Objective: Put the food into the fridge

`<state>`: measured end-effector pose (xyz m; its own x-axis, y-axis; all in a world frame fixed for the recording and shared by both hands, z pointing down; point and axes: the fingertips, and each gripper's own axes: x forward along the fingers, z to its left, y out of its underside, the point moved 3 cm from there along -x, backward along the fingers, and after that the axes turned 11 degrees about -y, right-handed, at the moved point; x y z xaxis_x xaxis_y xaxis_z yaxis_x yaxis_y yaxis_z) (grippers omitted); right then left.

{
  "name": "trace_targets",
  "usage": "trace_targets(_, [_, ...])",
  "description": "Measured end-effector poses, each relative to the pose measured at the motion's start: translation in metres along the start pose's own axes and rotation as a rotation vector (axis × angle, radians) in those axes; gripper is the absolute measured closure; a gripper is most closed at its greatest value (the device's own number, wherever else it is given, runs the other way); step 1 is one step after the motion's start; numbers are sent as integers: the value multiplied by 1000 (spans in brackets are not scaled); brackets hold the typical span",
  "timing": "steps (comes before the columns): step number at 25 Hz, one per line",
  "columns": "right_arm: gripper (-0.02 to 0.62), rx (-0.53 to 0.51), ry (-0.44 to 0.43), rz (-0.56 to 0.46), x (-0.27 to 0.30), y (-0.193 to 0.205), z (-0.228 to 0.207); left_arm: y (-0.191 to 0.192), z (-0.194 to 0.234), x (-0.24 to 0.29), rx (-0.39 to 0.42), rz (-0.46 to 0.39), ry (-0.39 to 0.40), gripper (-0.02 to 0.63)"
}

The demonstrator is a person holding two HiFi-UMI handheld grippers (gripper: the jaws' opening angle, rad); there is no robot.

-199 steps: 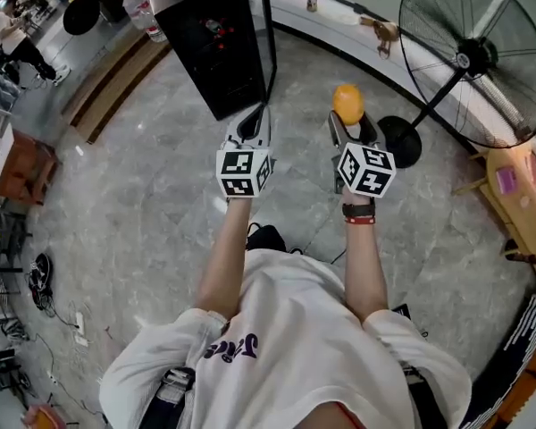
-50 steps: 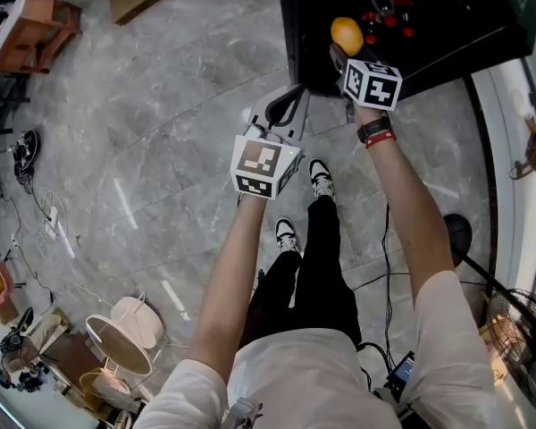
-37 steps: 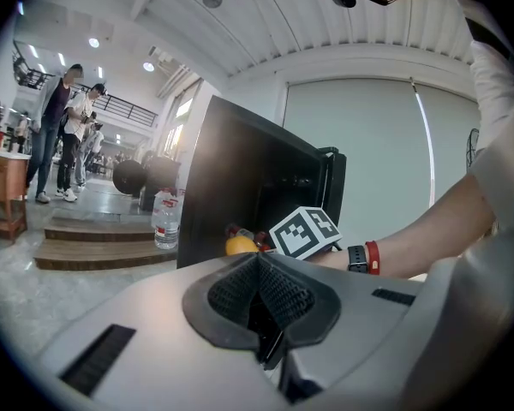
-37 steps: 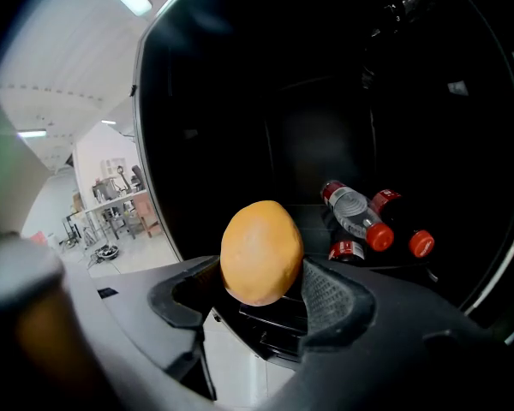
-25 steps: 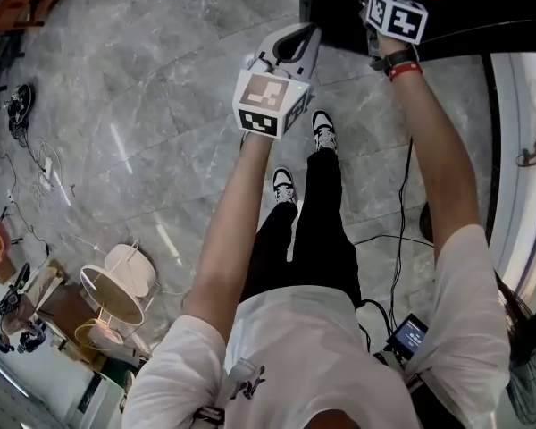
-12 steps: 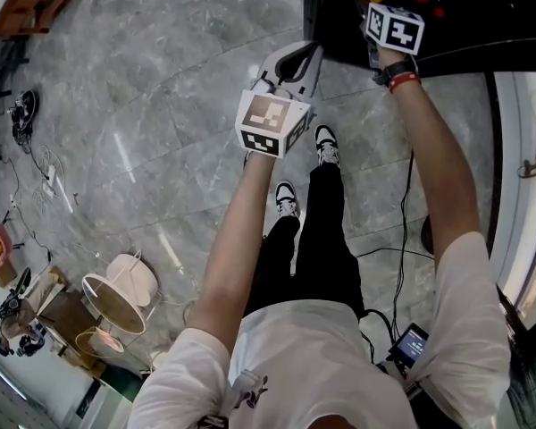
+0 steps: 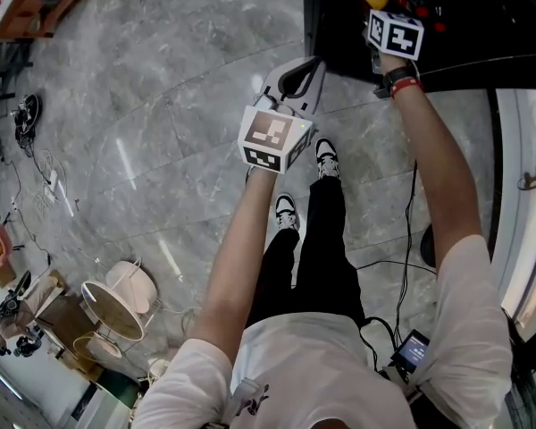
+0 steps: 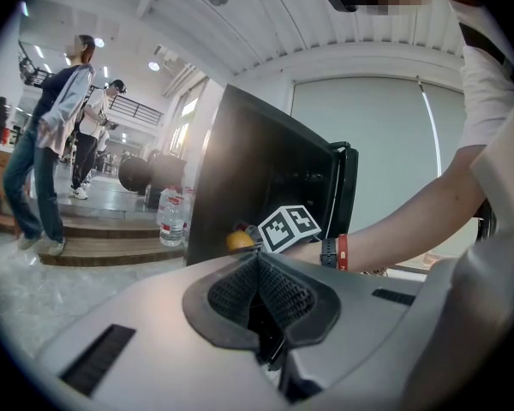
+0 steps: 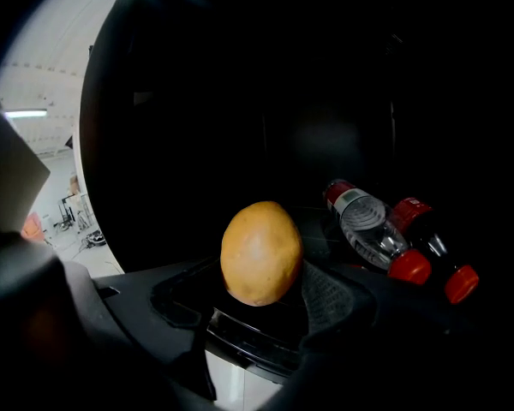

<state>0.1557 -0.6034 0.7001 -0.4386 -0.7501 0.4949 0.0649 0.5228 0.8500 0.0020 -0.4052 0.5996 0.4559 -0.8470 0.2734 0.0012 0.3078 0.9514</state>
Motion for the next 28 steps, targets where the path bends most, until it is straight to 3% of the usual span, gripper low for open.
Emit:
trace_targets(6, [288, 42, 12, -6, 9, -7, -18, 3, 1, 1, 22, 13, -10, 588])
trace_targets(18, [290, -65, -20, 34, 26, -11, -13, 2, 5, -2, 24, 20, -24, 588])
trace_targets(22, [199, -64, -23, 25, 28, -12, -11, 4, 7, -3, 24, 22, -20, 588])
trace_targets(28, [179, -53, -3, -13, 7, -22, -7, -4, 12, -12, 17, 22, -24, 588])
